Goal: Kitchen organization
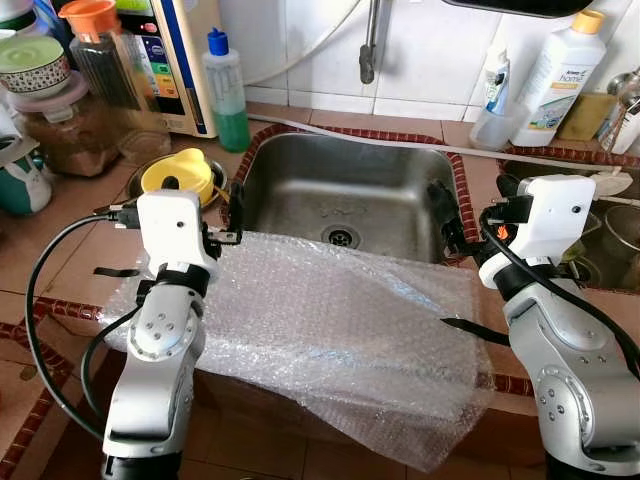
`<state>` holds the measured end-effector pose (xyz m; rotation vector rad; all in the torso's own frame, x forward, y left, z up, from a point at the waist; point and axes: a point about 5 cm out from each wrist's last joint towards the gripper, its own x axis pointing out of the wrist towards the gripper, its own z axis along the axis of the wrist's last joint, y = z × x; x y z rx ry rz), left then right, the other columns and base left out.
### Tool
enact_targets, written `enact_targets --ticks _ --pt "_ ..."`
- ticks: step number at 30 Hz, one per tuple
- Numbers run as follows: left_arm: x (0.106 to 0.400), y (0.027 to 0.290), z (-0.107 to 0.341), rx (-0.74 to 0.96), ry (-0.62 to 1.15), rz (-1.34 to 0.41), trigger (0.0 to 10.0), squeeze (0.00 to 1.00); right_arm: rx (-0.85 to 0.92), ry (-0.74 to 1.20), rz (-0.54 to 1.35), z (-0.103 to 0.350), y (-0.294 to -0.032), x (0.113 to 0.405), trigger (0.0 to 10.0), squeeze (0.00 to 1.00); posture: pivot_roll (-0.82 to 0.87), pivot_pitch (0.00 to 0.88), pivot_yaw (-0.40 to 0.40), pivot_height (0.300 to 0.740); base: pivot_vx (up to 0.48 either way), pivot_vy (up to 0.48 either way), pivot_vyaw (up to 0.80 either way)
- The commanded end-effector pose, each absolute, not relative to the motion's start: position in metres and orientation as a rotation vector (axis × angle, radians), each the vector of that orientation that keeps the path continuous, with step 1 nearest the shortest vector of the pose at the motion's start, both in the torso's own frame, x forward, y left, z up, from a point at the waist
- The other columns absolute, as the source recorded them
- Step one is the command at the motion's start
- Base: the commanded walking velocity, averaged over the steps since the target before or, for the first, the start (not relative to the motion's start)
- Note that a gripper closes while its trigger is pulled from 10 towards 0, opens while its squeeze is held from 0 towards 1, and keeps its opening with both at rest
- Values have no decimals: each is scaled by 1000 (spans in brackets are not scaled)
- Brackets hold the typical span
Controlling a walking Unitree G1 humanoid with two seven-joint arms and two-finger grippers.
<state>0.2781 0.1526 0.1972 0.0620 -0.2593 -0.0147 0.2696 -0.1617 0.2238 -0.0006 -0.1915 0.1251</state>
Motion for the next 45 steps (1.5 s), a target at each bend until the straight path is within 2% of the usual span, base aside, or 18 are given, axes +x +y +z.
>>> enact_targets --ticks 1,6,9,14,16,18,24,45 --pt "273 157 202 66 -265 -16 10000 0 -19 -193 91 222 -163 270 10000 0 -27 88 39 740 0 0 0" --pt "274 161 203 77 -251 -22 10000 0 14 -154 56 216 -167 274 10000 0 -20 81 48 740 0 0 0" --pt "275 158 211 68 -267 -33 10000 0 -52 -188 21 221 -167 275 10000 0 -19 79 52 740 0 0 0" --pt "274 156 212 69 -270 -54 10000 0 -41 -201 5 222 -167 275 10000 0 -20 79 54 740 0 0 0" --pt "273 157 209 56 -261 -58 10000 0 -105 -221 9 224 -168 274 10000 0 -24 82 52 740 0 0 0" --pt "273 158 210 69 -263 -53 10000 0 -40 -183 22 220 -167 273 10000 0 -24 83 51 740 0 0 0" --pt "275 158 210 59 -252 -40 10000 0 -44 -198 47 221 -167 273 10000 0 -26 79 49 740 0 165 0" --pt "279 152 211 52 -248 -40 10000 0 -53 -216 54 222 -165 272 10000 0 -28 84 56 740 326 261 0"
